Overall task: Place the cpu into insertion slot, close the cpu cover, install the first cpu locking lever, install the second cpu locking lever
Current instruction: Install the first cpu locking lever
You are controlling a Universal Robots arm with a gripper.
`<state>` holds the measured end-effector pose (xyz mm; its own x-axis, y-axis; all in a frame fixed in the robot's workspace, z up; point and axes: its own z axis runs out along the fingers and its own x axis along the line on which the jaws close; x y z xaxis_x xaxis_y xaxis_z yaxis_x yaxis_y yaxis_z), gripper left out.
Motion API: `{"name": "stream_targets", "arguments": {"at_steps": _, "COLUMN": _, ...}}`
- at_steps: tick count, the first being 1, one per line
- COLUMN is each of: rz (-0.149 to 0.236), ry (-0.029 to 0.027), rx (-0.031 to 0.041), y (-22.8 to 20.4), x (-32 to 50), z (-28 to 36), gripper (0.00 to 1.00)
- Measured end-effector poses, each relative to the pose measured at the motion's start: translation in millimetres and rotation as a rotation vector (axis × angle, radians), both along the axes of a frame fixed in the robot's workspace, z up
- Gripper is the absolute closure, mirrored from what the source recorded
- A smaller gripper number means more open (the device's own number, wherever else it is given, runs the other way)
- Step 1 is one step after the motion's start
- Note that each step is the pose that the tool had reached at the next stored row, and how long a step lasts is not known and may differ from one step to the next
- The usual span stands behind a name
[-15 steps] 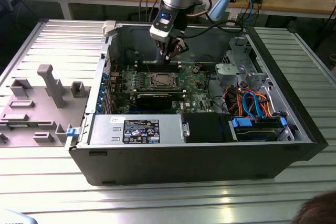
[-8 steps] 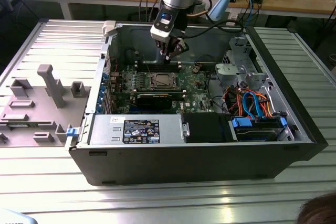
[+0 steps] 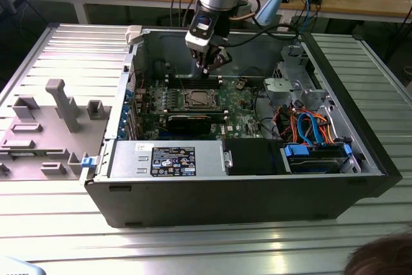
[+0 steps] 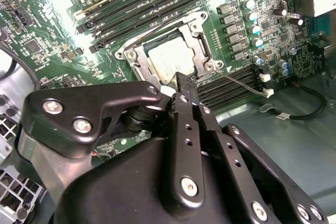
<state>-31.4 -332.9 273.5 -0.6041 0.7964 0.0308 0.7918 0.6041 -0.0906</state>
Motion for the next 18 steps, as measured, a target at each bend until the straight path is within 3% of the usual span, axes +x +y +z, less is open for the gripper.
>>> {"name": "stream_targets", "arguments": {"at_steps": 18, "rz": 0.037, "ry": 0.0000, "rx": 0.0000, "y": 0.0, "x": 0.0, "z": 0.0, "gripper": 0.89}}
